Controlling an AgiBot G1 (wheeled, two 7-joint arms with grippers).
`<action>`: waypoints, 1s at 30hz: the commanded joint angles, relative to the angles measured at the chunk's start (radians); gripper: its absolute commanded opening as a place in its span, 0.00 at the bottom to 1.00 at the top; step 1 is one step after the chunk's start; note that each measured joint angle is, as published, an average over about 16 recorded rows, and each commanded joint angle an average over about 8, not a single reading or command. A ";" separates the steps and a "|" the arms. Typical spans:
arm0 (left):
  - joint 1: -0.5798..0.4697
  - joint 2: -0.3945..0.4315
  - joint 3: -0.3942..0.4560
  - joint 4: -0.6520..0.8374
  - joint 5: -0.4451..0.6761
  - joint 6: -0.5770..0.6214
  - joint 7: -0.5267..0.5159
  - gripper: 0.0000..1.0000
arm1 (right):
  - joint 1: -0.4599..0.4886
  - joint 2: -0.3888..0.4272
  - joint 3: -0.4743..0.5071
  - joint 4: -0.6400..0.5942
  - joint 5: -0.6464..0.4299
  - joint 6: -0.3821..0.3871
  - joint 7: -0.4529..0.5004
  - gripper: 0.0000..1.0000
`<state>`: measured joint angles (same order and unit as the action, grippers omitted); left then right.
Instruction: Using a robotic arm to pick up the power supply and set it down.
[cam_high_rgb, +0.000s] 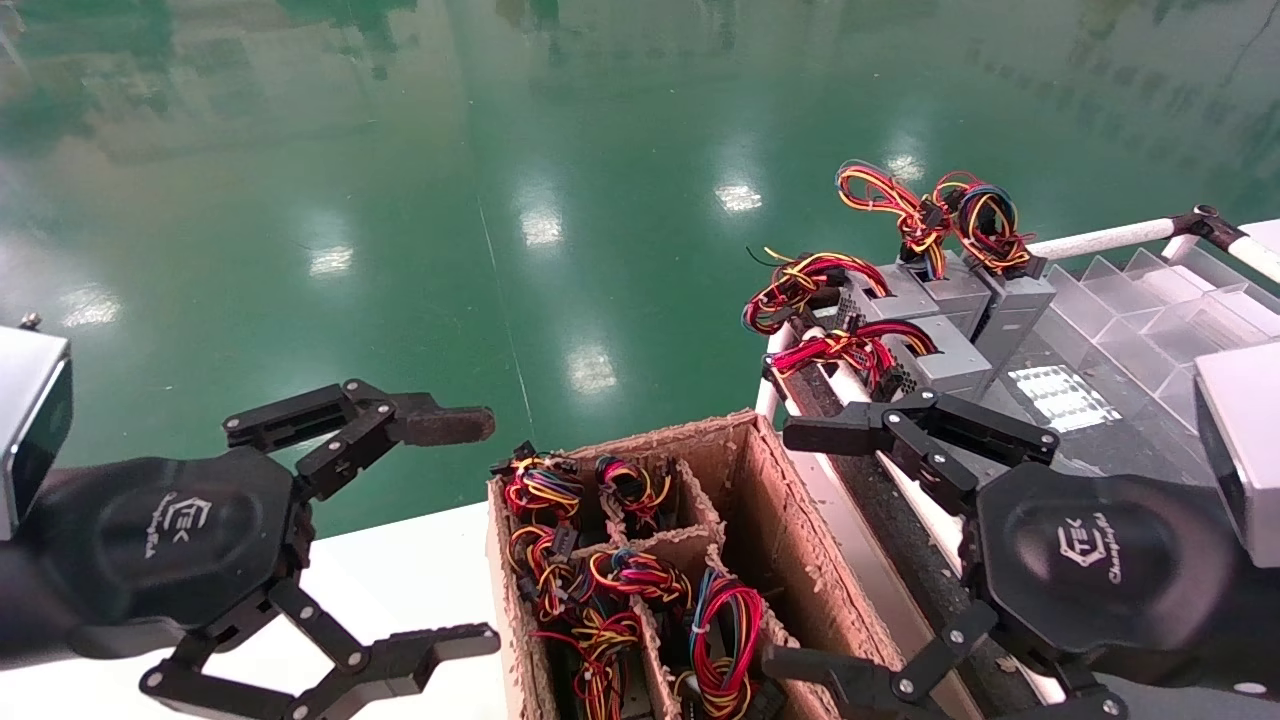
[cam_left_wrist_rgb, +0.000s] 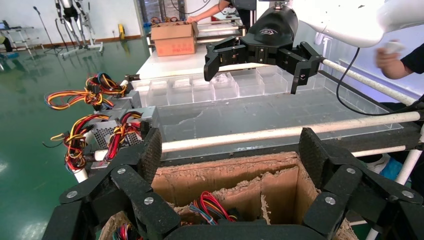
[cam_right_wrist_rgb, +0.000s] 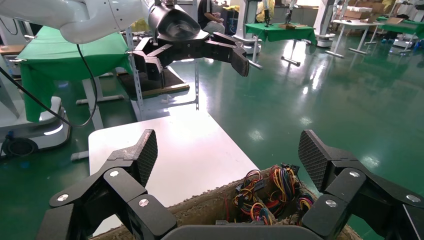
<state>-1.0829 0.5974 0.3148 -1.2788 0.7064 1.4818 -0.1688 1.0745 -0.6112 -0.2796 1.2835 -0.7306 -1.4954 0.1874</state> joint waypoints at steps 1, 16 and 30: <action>0.000 0.000 0.000 0.000 0.000 0.000 0.000 0.00 | 0.000 0.000 0.000 0.000 0.000 0.000 0.000 1.00; 0.000 0.000 0.000 0.000 0.000 0.000 0.000 0.00 | 0.000 0.000 0.000 0.000 0.000 0.000 0.000 1.00; 0.000 0.000 0.000 0.000 0.000 0.000 0.000 0.00 | 0.000 0.000 0.000 0.000 0.000 0.000 0.000 1.00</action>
<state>-1.0829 0.5974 0.3148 -1.2788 0.7064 1.4818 -0.1688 1.0745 -0.6112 -0.2796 1.2835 -0.7306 -1.4954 0.1874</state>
